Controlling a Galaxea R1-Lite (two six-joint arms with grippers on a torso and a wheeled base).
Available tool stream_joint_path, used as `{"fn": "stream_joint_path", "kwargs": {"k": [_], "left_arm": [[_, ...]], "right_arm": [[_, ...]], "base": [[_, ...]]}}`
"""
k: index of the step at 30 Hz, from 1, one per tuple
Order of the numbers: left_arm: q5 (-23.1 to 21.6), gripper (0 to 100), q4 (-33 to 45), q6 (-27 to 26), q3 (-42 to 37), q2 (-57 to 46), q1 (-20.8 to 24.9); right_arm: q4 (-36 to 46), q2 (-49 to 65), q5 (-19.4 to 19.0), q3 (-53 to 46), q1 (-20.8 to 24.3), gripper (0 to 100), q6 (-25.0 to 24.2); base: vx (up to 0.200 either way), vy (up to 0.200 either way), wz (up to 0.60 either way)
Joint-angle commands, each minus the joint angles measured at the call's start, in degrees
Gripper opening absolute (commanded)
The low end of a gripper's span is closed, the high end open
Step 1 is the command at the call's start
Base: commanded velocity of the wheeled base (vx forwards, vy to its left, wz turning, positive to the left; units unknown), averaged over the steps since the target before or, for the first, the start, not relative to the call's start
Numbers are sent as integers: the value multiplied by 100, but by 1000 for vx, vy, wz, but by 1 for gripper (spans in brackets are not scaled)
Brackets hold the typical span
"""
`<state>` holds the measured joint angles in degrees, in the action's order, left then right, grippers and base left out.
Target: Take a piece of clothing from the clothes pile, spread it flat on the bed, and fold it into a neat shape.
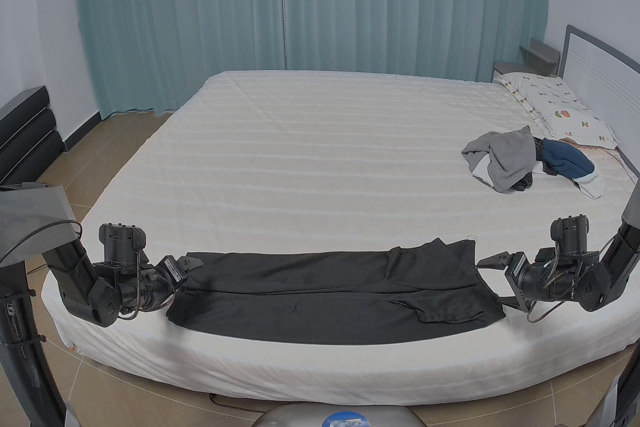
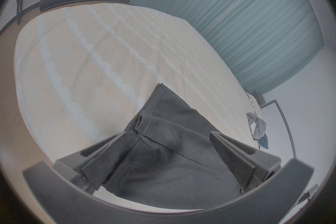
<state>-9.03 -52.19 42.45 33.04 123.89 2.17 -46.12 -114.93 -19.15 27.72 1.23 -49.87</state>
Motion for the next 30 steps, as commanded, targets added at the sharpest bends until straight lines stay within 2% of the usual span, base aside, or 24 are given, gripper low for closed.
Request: {"fn": "stream_joint_path", "kwargs": {"k": [1, 3, 4, 16, 20, 30], "left_arm": [[-2, 100, 95, 9, 186, 135, 12], [24, 100, 77, 9, 309, 337, -15], [51, 0, 68, 18, 370, 416, -24], [95, 0, -72, 0, 458, 452, -164], [42, 0, -705, -26, 230, 487, -287], [7, 0, -749, -386, 45, 662, -235]], "right_arm": [[-3, 76, -1, -74, 70, 100, -5], [-3, 85, -1, -91, 167, 100, -5], [-3, 76, -1, -100, 184, 100, -5], [-3, 15, 8, -83, 193, 100, -5], [-3, 24, 8, -74, 176, 100, -5], [-3, 15, 8, -74, 158, 100, -5]], "base": [[0, 0, 0], [0, 0, 0], [0, 0, 0], [0, 0, 0], [0, 0, 0], [0, 0, 0]]}}
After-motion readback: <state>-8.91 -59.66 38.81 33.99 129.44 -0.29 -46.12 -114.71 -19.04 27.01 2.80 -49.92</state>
